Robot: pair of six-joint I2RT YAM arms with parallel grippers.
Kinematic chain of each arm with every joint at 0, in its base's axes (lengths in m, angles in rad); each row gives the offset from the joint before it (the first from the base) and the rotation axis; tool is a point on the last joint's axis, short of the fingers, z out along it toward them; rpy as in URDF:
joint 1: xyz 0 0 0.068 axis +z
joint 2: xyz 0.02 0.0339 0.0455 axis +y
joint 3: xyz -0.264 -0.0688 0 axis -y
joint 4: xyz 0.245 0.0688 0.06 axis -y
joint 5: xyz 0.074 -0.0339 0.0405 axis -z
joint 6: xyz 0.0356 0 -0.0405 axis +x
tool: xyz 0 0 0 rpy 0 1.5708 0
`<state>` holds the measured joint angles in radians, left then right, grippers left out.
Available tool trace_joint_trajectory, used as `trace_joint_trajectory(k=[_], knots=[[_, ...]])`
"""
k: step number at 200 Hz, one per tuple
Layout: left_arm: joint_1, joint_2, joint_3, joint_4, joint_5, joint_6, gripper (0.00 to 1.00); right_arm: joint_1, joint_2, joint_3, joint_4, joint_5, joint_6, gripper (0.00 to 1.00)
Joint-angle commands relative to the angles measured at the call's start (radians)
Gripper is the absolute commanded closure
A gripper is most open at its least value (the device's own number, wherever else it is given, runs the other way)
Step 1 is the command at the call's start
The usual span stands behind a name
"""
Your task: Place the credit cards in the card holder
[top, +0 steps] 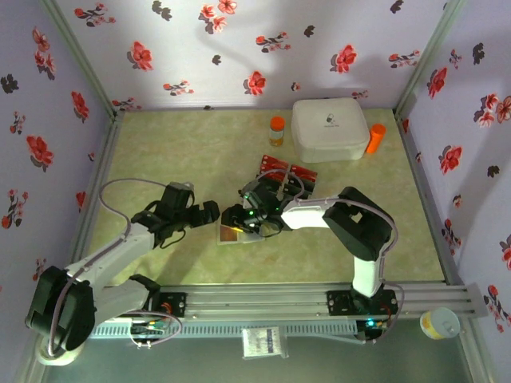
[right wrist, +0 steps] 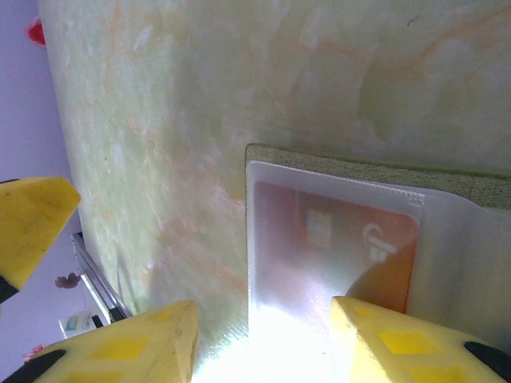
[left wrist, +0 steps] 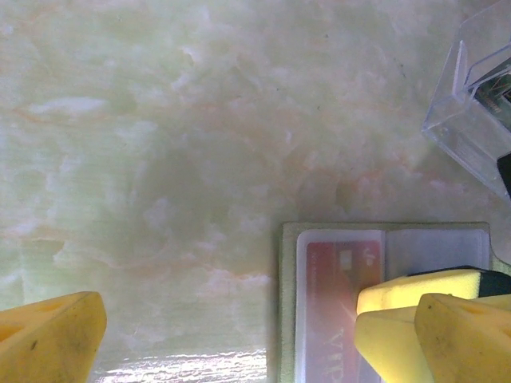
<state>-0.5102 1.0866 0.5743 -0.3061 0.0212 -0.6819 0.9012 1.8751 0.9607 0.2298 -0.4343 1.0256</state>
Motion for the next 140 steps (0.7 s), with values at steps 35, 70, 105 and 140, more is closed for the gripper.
trace_joint_trajectory(k=[35, 70, 105, 140], knots=[[0.009, -0.002, -0.035, 0.017, 0.027, -0.023, 0.0, -0.002, 0.023, -0.03, 0.055, 0.036, 0.025, 0.65], [0.009, 0.005, -0.055, 0.024, 0.03, -0.032, 0.0, -0.008, 0.029, -0.059, 0.083, 0.055, 0.046, 0.88], [0.006, 0.027, -0.067, 0.018, 0.036, -0.028, 0.0, -0.012, 0.04, -0.066, 0.085, 0.062, 0.056, 0.99], [-0.007, 0.056, -0.081, 0.018, 0.028, -0.02, 0.0, -0.015, 0.055, -0.063, 0.104, 0.062, 0.07, 1.0]])
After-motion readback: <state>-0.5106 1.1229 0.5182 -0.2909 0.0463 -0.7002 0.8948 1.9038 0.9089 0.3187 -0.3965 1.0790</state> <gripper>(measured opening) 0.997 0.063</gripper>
